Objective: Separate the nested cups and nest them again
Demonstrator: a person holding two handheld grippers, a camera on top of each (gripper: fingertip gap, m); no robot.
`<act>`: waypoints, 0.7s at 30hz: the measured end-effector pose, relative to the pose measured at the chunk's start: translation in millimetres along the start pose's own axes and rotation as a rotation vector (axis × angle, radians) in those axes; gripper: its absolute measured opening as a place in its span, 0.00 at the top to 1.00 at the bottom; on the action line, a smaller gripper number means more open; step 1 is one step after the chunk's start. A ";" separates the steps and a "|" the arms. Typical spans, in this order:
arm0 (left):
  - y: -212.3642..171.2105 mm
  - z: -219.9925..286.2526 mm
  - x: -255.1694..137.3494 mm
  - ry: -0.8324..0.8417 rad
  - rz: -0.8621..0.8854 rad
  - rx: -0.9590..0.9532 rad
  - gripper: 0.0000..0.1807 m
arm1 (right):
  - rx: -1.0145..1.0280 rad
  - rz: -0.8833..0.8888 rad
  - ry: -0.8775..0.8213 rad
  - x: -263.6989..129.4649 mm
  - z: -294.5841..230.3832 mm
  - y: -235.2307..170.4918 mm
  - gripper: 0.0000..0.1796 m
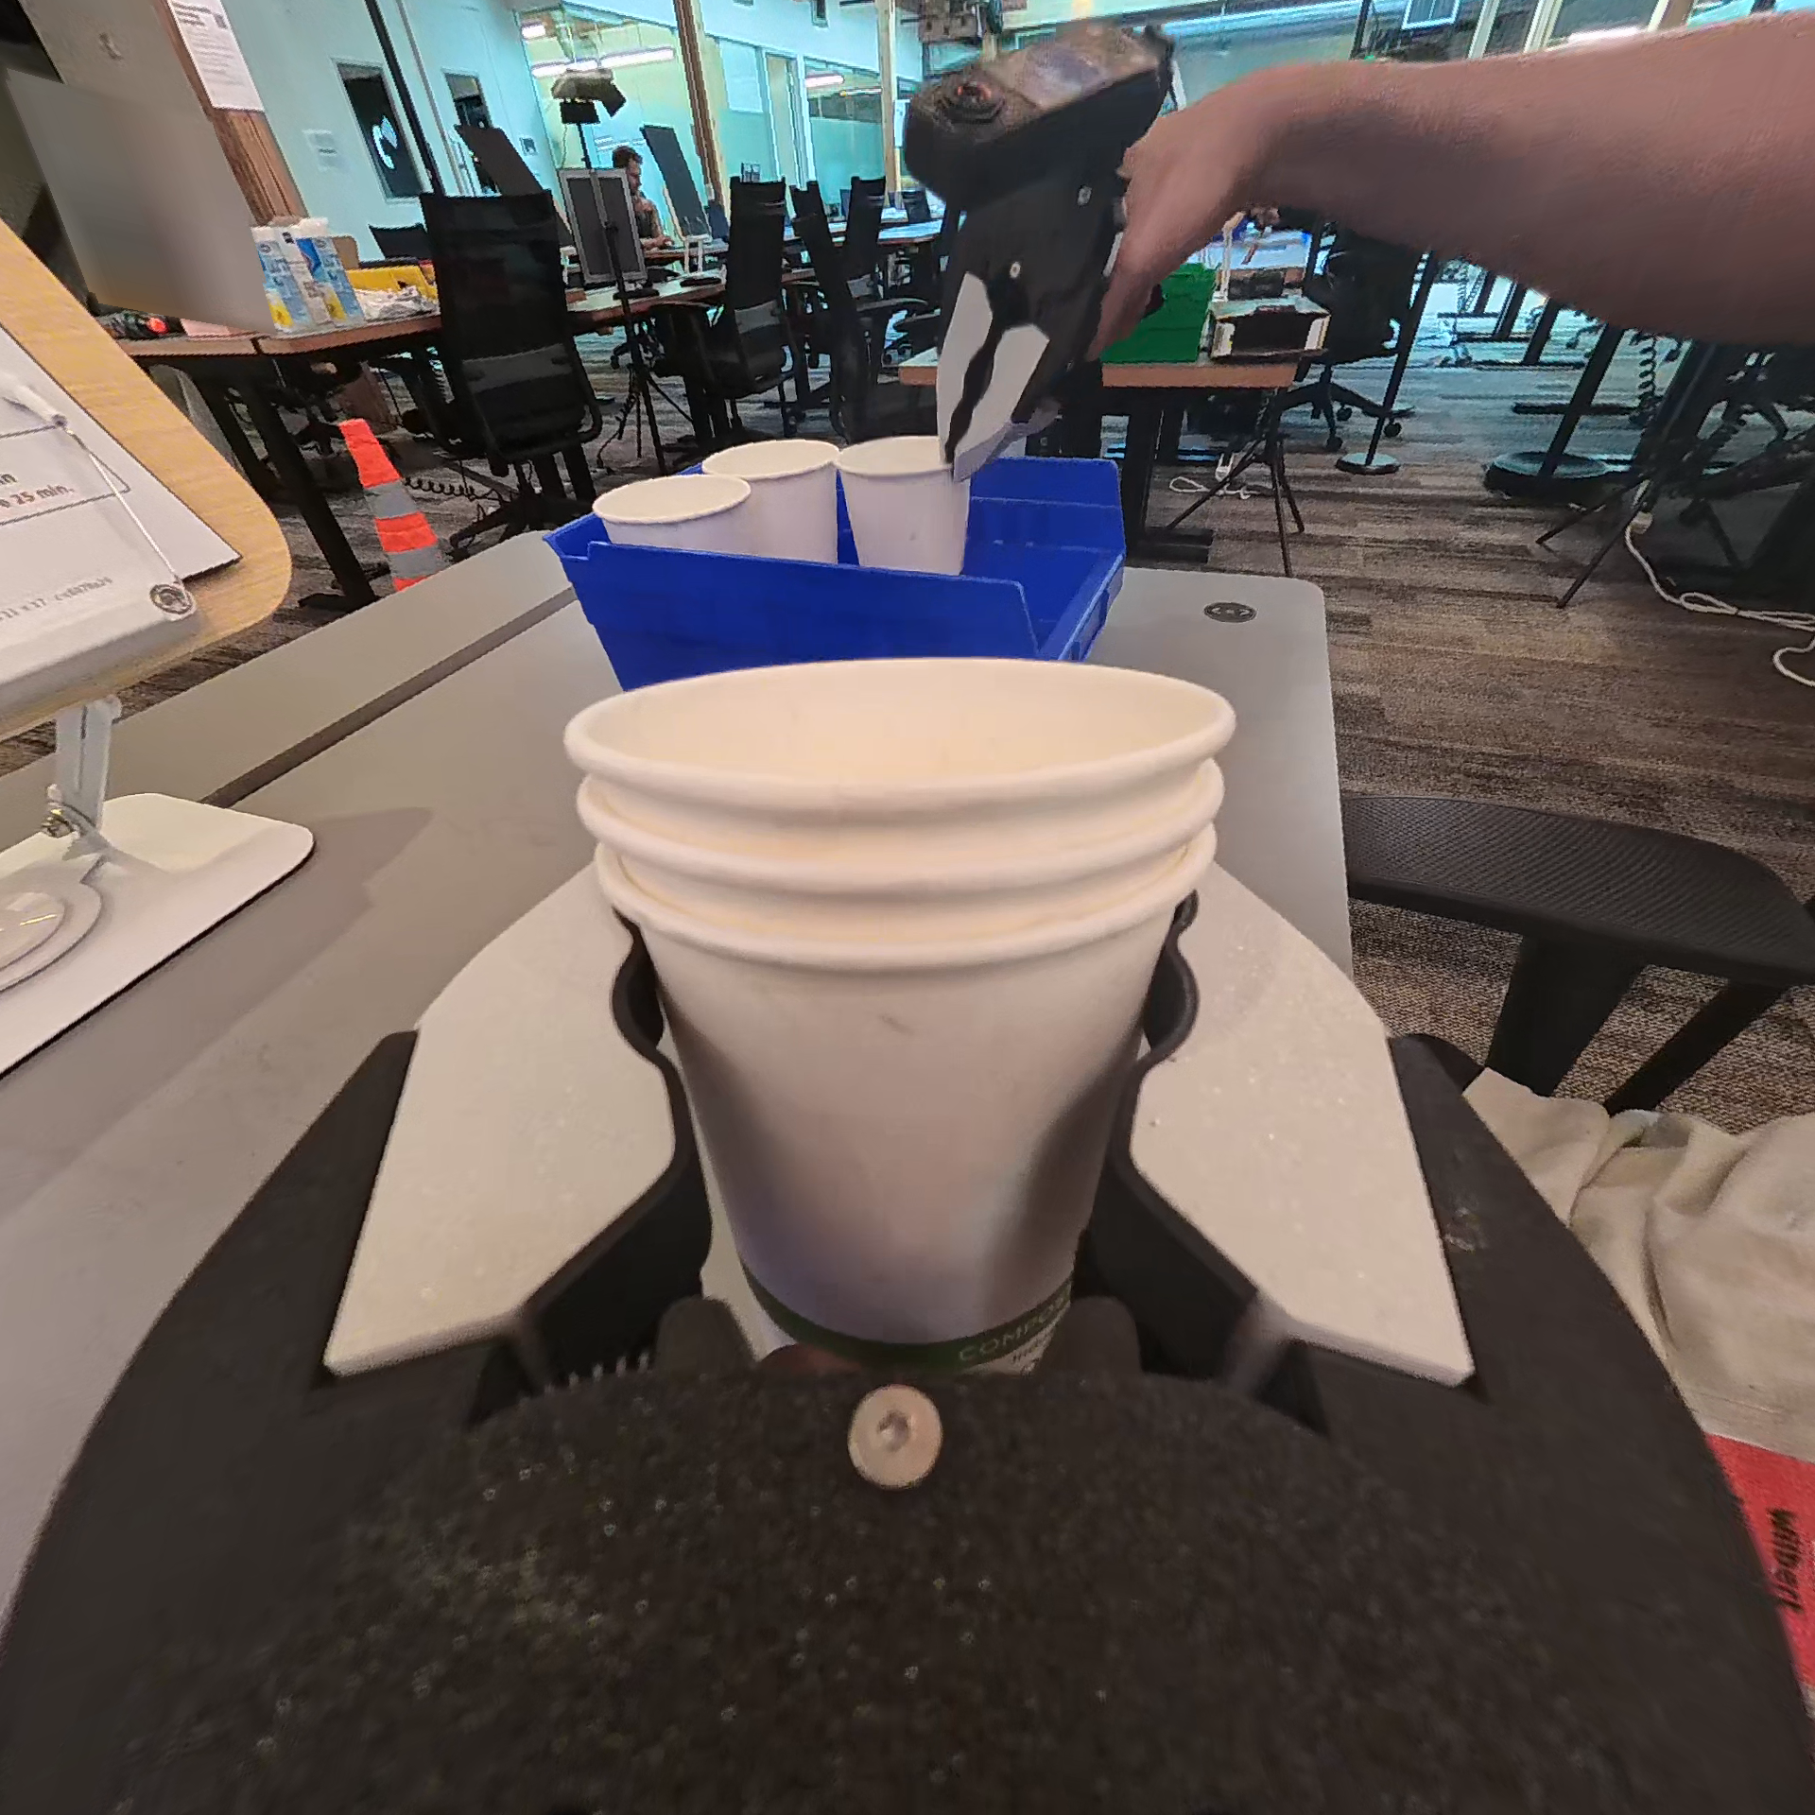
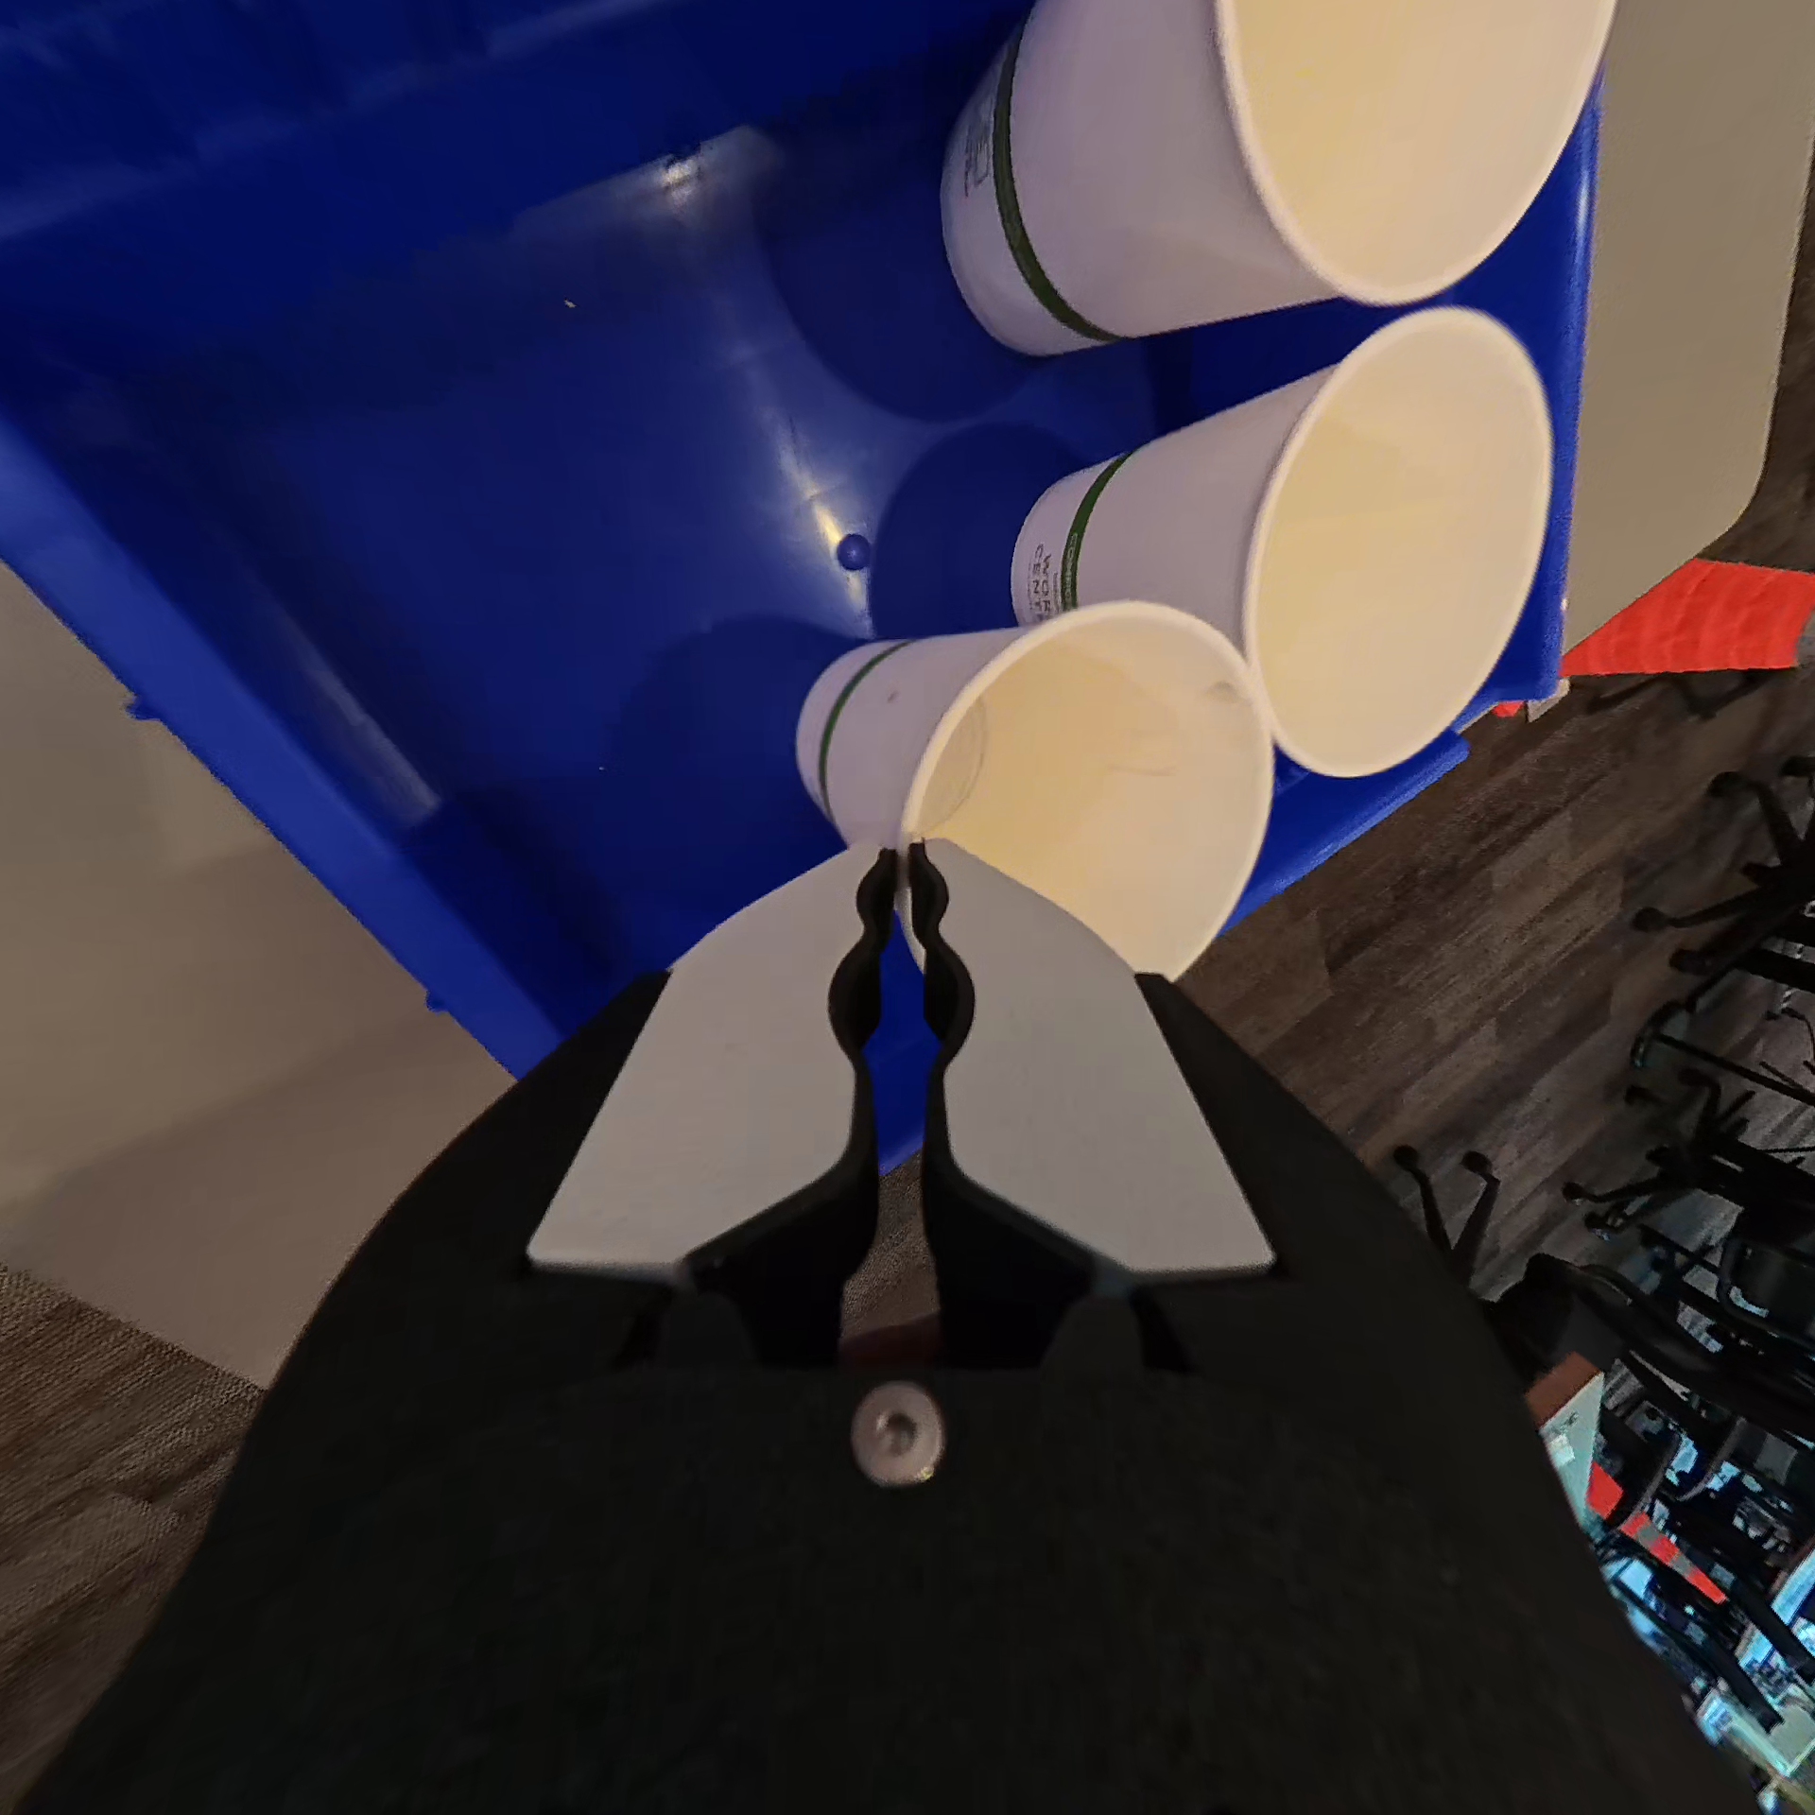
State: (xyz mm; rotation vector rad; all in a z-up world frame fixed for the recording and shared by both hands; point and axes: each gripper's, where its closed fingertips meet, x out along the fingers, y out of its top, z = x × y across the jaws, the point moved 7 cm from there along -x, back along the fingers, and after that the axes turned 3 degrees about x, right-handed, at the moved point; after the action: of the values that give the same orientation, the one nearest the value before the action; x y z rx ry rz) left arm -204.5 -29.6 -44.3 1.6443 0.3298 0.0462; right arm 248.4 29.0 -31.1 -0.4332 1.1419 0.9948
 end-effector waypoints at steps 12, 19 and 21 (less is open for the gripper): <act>-2.2 -3.5 1.7 0.005 0.002 -0.016 0.46 | -0.175 0.445 0.151 -104.9 -85.1 126.9 0.88; -2.1 1.7 2.1 -0.010 0.002 -0.013 0.46 | -0.567 0.640 0.387 -153.2 -221.4 237.5 0.90; -1.4 2.7 2.1 -0.013 0.005 -0.014 0.46 | -0.604 0.616 0.409 -147.8 -232.4 253.1 0.90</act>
State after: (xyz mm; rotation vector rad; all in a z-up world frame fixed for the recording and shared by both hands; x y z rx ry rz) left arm -202.1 -31.7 -46.3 1.6310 0.3149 0.0421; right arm -100.6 -73.0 56.6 -0.8185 1.3634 1.8707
